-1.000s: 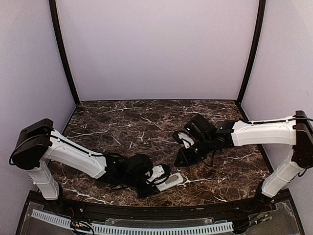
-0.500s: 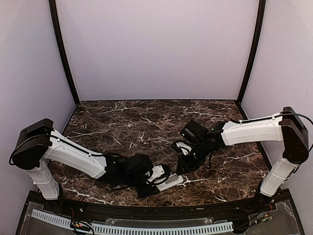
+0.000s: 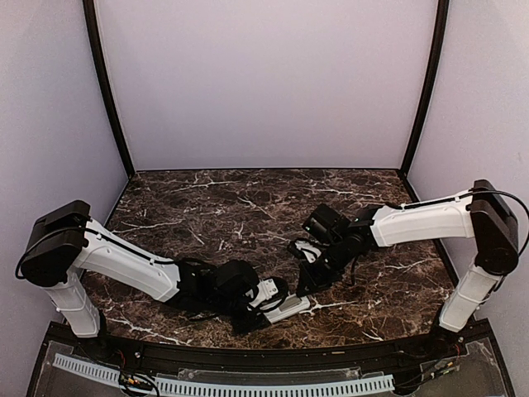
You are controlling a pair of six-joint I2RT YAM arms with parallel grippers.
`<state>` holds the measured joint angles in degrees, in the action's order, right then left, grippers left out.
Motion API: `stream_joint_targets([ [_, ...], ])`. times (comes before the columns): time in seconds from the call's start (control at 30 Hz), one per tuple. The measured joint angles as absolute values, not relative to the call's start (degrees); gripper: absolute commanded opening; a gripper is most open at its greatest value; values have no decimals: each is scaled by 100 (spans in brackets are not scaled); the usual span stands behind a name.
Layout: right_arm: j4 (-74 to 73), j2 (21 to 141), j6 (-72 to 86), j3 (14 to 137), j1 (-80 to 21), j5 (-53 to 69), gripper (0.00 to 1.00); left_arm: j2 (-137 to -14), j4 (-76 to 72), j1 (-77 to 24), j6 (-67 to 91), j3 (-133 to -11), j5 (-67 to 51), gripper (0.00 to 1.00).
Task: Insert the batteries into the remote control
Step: Press the battery cover on the remote control.
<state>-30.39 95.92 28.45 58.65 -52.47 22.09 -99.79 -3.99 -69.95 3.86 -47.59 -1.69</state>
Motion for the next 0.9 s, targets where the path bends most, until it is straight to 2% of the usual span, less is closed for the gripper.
stream_joint_targets([
  [0.33, -3044, 9655, 2858, 5863, -5247, 2097, 11, -9981, -399, -6995, 386, -4762, -172, 28],
  [0.6, -2967, 9762, 2858, 5793, -5247, 2137, 3, -9983, -397, -6995, 384, -4764, -172, 28],
  [0.9, -2561, 9686, 3022, 5518, -5162, 2390, 1, -9985, -392, -6995, 384, -4766, -172, 28],
])
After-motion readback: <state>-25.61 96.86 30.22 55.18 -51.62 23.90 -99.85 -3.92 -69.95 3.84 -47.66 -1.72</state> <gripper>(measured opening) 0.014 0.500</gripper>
